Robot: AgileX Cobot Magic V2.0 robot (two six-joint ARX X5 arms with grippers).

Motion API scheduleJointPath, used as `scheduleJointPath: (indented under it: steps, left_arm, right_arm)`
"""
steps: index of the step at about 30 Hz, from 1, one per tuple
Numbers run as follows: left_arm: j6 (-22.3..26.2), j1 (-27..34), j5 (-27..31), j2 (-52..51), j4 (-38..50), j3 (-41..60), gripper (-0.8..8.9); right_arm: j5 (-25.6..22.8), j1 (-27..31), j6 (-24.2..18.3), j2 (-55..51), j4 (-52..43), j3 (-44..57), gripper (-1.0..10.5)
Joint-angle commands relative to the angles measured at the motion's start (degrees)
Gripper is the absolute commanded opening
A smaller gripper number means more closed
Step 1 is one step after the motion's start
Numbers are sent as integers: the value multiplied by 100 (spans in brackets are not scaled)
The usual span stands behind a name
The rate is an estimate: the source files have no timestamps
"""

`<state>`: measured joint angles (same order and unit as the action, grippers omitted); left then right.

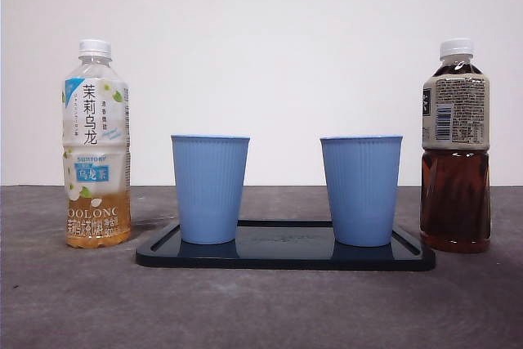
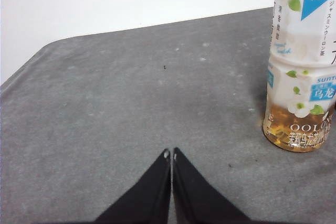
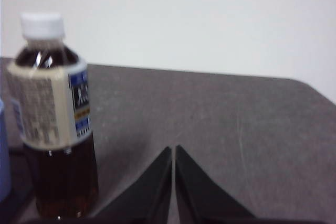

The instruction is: Pour the drink into the cup

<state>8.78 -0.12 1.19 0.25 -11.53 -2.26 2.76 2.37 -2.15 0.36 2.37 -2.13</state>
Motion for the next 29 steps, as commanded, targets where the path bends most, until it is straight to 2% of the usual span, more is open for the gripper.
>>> scheduleJointPath:
  steps: [1, 10, 29]
  left_arm:
    - [63, 15, 2, -7, -46, 105, 7]
    - [61, 15, 2, -7, -48, 105, 7]
    - [63, 15, 2, -7, -48, 105, 7]
  right_arm:
    - [-24, 15, 0, -17, -63, 136, 7]
    - [-20, 13, 22, -17, 688, 149, 7]
    - [-20, 13, 20, -17, 664, 142, 6]
